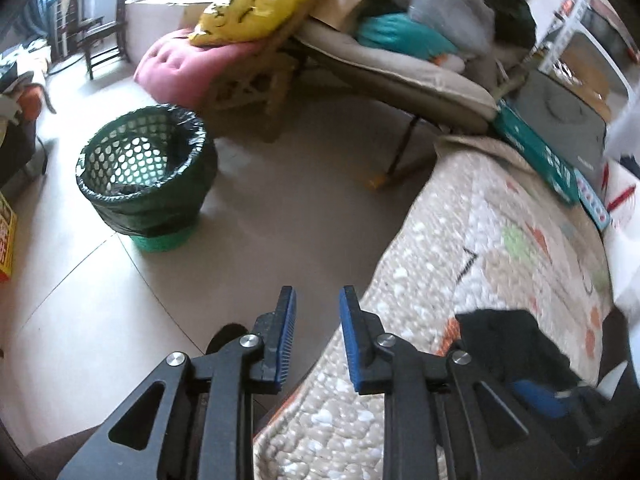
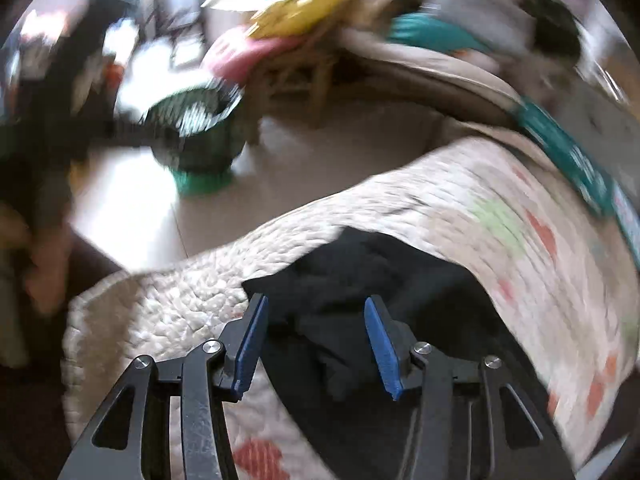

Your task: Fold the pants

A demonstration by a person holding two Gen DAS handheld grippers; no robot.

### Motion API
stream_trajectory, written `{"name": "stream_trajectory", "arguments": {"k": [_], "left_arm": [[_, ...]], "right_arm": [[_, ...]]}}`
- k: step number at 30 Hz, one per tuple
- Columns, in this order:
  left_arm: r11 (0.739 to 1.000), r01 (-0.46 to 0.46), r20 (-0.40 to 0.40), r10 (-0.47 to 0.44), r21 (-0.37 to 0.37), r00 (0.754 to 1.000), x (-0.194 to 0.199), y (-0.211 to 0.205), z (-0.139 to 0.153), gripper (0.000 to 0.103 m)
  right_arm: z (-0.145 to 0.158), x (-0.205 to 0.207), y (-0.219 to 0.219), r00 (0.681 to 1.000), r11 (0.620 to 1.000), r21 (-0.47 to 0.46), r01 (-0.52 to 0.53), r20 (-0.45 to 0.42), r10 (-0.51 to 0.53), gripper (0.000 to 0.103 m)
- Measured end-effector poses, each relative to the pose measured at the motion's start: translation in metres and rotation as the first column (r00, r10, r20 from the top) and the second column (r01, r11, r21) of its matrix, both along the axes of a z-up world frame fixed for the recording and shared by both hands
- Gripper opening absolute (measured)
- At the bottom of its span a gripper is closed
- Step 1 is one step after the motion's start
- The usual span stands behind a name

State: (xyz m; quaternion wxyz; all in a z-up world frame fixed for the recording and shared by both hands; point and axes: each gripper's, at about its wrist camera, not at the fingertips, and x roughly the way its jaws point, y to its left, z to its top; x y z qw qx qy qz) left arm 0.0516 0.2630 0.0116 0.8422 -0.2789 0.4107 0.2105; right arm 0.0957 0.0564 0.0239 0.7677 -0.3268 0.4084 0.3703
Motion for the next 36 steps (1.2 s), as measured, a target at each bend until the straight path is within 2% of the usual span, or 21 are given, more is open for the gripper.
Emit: {"name": "stream_trajectory", "arguments": {"k": [2, 3, 4, 6, 11, 14, 15, 16, 17, 18, 19, 21, 23, 27, 29, 32, 34, 36], "left_arm": [[0.999, -0.002, 0.009, 0.002, -0.035, 1.0, 0.002, 0.005, -0.002, 0.023], [0.999, 0.004, 0.01, -0.003, -0.05, 1.0, 0.002, 0.006, -0.003, 0.024], [0.998, 0.01, 0.011, -0.009, -0.065, 1.0, 0.002, 0.007, -0.004, 0.024], [0.997, 0.017, 0.015, -0.016, -0.081, 1.0, 0.002, 0.01, -0.003, 0.025], [0.995, 0.01, 0.044, -0.006, -0.098, 0.999, -0.001, 0.015, 0.002, 0.029], [0.995, 0.009, 0.041, -0.005, -0.104, 0.999, 0.0, 0.014, -0.001, 0.032], [0.995, 0.009, 0.039, -0.005, -0.103, 0.999, 0.0, 0.014, -0.002, 0.032], [0.995, 0.008, 0.035, -0.004, -0.1, 0.999, 0.001, 0.014, -0.002, 0.032], [0.995, 0.006, 0.032, -0.003, -0.097, 0.999, 0.002, 0.013, -0.004, 0.032], [0.995, 0.006, 0.031, -0.004, -0.096, 1.0, 0.002, 0.013, -0.004, 0.032], [0.996, 0.01, 0.029, -0.007, -0.091, 1.0, 0.003, 0.012, -0.005, 0.032], [0.997, 0.028, 0.019, -0.026, -0.077, 0.999, 0.006, 0.006, -0.007, 0.034], [0.995, 0.069, 0.005, -0.068, -0.077, 0.998, 0.011, -0.003, -0.01, 0.035], [0.984, 0.149, -0.016, -0.151, -0.098, 0.988, 0.021, -0.025, -0.018, 0.036], [0.974, 0.193, -0.019, -0.197, -0.12, 0.98, 0.024, -0.038, -0.023, 0.037], [0.959, 0.241, -0.034, -0.249, -0.151, 0.968, 0.029, -0.059, -0.033, 0.04], [0.953, 0.271, -0.057, -0.28, -0.133, 0.958, 0.032, -0.073, -0.038, 0.04], [0.95, 0.305, -0.087, -0.311, -0.071, 0.946, 0.034, -0.09, -0.04, 0.04]], "right_arm": [[-0.025, 0.007, 0.013, 1.0, 0.995, -0.095, 0.015, 0.011, -0.014, 0.049], [-0.033, 0.015, 0.013, 0.998, 0.994, -0.099, 0.039, -0.035, -0.043, 0.03], [-0.038, 0.029, 0.009, 0.985, 0.994, -0.062, 0.092, -0.14, -0.1, 0.022], [-0.035, 0.046, 0.001, 0.949, 0.983, 0.013, 0.186, -0.262, -0.176, 0.014], [-0.023, 0.059, -0.006, 0.865, 0.945, 0.133, 0.298, -0.457, -0.208, 0.012], [-0.026, 0.059, 0.003, 0.823, 0.932, 0.171, 0.32, -0.538, -0.184, 0.016], [-0.026, 0.062, 0.006, 0.814, 0.926, 0.176, 0.333, -0.55, -0.188, 0.023], [-0.031, 0.063, 0.007, 0.795, 0.918, 0.185, 0.352, -0.576, -0.189, 0.043], [-0.034, 0.063, 0.006, 0.771, 0.905, 0.204, 0.372, -0.611, -0.179, 0.054], [-0.034, 0.062, 0.005, 0.751, 0.891, 0.227, 0.394, -0.639, -0.17, 0.063], [-0.031, 0.062, 0.0, 0.732, 0.872, 0.251, 0.421, -0.661, -0.164, 0.063], [-0.02, 0.062, -0.013, 0.729, 0.851, 0.284, 0.442, -0.667, -0.156, 0.063], [-0.001, 0.063, -0.04, 0.753, 0.828, 0.316, 0.464, -0.633, -0.181, 0.063], [0.024, 0.076, -0.116, 0.78, 0.79, 0.279, 0.546, -0.514, -0.357, 0.063], [0.028, 0.081, -0.15, 0.766, 0.773, 0.245, 0.585, -0.481, -0.427, 0.063], [0.031, 0.086, -0.197, 0.713, 0.719, 0.208, 0.663, -0.467, -0.523, 0.063], [0.032, 0.086, -0.218, 0.698, 0.703, 0.193, 0.685, -0.452, -0.556, 0.063], [0.03, 0.086, -0.232, 0.691, 0.7, 0.151, 0.698, -0.397, -0.604, 0.063]]}}
